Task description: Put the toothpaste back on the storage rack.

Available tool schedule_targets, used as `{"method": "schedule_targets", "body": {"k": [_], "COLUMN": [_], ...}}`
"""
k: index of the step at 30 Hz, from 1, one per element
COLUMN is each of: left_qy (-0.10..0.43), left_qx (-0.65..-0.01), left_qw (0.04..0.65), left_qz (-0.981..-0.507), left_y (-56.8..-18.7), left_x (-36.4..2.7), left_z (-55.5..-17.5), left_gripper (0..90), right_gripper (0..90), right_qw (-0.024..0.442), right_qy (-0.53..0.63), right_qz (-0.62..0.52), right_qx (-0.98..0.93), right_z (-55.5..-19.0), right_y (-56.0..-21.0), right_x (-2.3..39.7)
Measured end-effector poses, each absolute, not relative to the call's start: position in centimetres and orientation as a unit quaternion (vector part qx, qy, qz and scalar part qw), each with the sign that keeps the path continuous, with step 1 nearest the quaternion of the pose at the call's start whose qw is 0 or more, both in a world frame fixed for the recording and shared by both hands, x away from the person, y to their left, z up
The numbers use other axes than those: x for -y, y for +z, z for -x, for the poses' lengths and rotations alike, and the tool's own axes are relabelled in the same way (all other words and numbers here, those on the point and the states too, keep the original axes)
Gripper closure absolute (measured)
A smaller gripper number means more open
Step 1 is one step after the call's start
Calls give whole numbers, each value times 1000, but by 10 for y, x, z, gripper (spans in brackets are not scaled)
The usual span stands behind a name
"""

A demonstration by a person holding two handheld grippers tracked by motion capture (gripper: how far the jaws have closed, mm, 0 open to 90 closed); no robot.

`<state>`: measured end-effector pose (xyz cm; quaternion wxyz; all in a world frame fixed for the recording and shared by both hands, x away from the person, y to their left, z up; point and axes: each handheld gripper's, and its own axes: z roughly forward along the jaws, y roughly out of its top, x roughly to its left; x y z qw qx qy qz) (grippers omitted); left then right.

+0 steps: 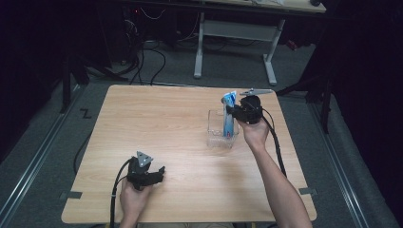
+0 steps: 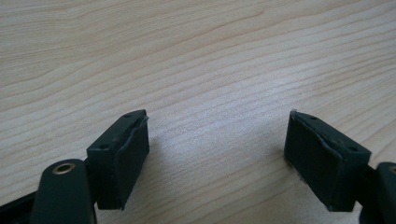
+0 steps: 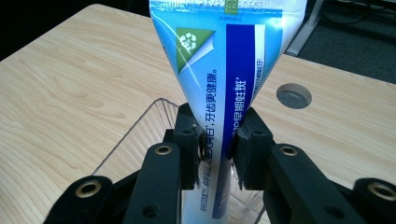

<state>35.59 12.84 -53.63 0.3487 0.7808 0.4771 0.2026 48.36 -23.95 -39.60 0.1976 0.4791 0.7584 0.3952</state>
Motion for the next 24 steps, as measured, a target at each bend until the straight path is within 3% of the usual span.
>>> {"method": "schedule_targets", "body": {"k": [24], "left_qy": [203], "left_qx": [-477], "left_qw": [349], "left_qz": [-781], "left_y": [-536], "left_x": [-128], "left_z": [-356], "left_gripper": [224], "right_gripper": [721], "right_qw": [171], "right_qy": [397], "right_qz": [-509], "right_qx": [-745], "right_z": [-482], "right_y": [-410], "right_x": [251]}}
